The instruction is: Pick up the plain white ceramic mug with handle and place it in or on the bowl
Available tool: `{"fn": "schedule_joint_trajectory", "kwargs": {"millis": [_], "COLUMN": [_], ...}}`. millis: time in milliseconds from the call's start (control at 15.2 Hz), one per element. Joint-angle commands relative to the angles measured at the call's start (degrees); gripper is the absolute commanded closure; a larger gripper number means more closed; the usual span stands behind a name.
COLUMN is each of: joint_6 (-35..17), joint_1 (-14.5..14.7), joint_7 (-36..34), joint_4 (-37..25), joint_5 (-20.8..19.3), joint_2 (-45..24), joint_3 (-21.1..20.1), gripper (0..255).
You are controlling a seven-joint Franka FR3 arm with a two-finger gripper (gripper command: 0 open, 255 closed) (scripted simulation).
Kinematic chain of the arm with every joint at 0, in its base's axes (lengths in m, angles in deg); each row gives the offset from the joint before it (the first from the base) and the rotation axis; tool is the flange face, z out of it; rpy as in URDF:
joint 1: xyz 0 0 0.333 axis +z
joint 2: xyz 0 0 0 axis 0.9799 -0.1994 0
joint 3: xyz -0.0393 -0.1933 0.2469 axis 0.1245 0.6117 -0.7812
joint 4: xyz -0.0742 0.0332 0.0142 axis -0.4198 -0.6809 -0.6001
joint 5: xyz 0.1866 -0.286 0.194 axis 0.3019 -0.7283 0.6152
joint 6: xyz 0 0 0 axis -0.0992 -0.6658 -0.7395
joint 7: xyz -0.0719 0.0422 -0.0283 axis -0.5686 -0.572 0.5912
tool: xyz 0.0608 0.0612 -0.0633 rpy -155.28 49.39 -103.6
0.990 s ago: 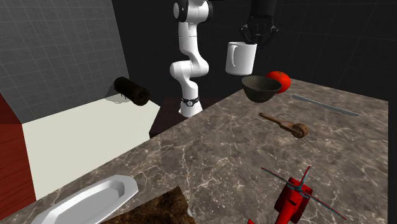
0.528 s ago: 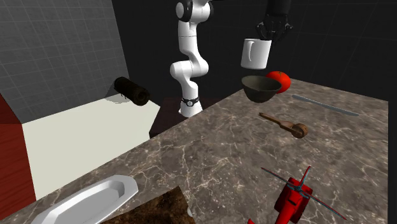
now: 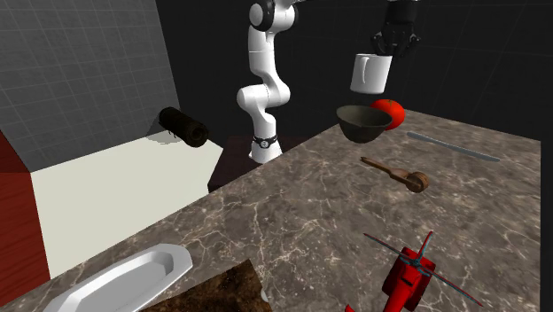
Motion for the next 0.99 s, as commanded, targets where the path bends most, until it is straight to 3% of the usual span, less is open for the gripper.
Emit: {"fn": "schedule_joint_trajectory", "kwargs": {"millis": [0, 924], "joint_6": [-1.6, -12.8], "joint_1": [0.0, 0.1], "joint_7": [-0.2, 0.2], "joint_4": [2.2, 16.5], "joint_5": [0.3, 1.7], "joint_2": [0.7, 4.1], "joint_3": [0.0, 0.6], "gripper": [255, 255]}}
